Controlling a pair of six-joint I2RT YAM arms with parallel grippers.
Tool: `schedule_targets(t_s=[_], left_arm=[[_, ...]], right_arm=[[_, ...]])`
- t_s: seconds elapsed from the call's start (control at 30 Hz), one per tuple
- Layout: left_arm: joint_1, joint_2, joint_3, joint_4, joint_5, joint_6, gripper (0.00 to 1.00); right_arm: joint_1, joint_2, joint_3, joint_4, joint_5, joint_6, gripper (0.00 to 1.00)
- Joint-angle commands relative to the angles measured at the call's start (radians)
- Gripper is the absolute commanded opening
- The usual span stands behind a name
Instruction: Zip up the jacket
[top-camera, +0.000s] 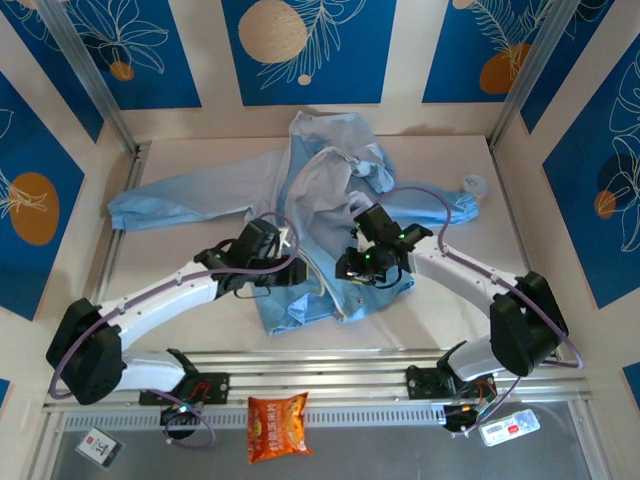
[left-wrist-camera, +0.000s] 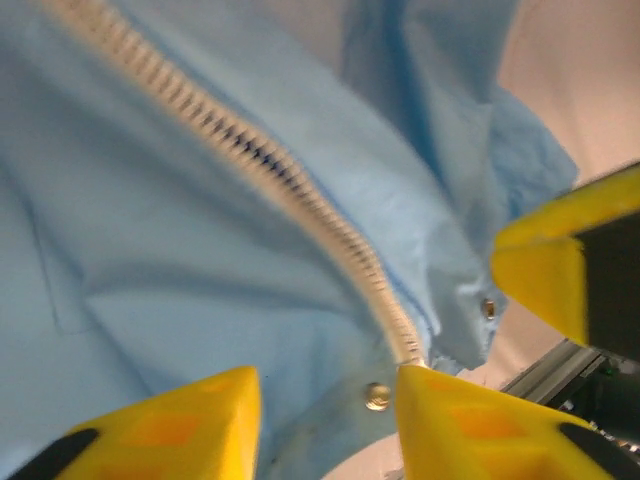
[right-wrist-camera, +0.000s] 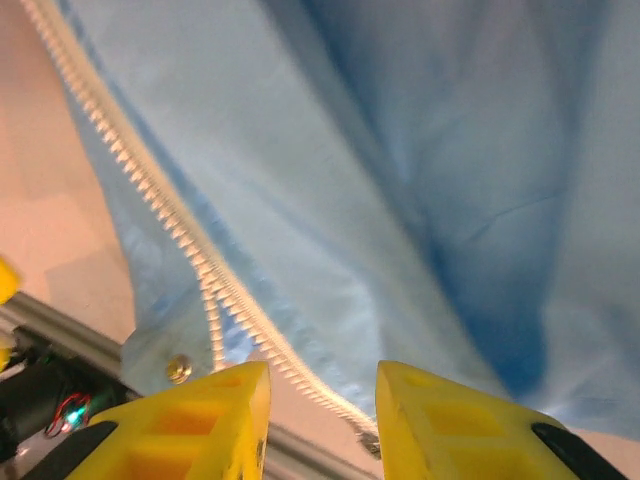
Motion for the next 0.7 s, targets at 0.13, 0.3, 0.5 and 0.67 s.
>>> schedule_targets(t_s=[0.13,0.3,0.5,0.67], left_arm=[[0.014,0.058,-0.15,0.12,0.116,-0.084,0.23],[0.013,0.079,-0.203,0.148,0.111,-0.105,0.22],[0.014,0.104,-0.215,0.148,0.111,-0.098,0.22],[0.013,0.116,-0.212,0.154,0.109,-0.099,0.22]], right_arm=[[0.095,0.09,0.065,0.018,-0.065,0.1,0.33],[0.102,0.128,0.064,0.024,-0.064,0.125,0.33],[0.106,0.179,0.08,0.042,-0.101,0.129,0.33],[0.124,0.207,0.098,0.049,-0.098,0.136,0.33]])
